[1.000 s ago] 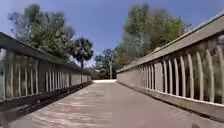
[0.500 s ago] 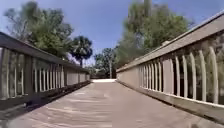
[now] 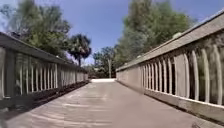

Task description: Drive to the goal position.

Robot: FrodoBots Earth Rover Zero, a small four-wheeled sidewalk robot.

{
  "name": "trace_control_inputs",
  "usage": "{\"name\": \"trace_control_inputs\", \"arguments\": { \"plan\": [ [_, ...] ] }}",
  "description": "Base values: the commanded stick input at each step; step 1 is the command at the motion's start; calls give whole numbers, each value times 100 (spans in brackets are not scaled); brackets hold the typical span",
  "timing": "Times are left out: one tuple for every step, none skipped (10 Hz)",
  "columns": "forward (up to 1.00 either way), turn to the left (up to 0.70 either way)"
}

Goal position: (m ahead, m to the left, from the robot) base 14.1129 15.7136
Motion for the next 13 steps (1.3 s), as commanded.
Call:
{"name": "trace_control_inputs", "arguments": {
  "plan": [
    [70, 0],
    [70, 0],
    [70, 0],
    [70, 0],
    [70, 0],
    [70, 0],
    [70, 12],
    [70, 14],
    [70, 14],
    [70, 14],
    [70, 8],
    [70, 0],
    [70, 0]
  ]
}}
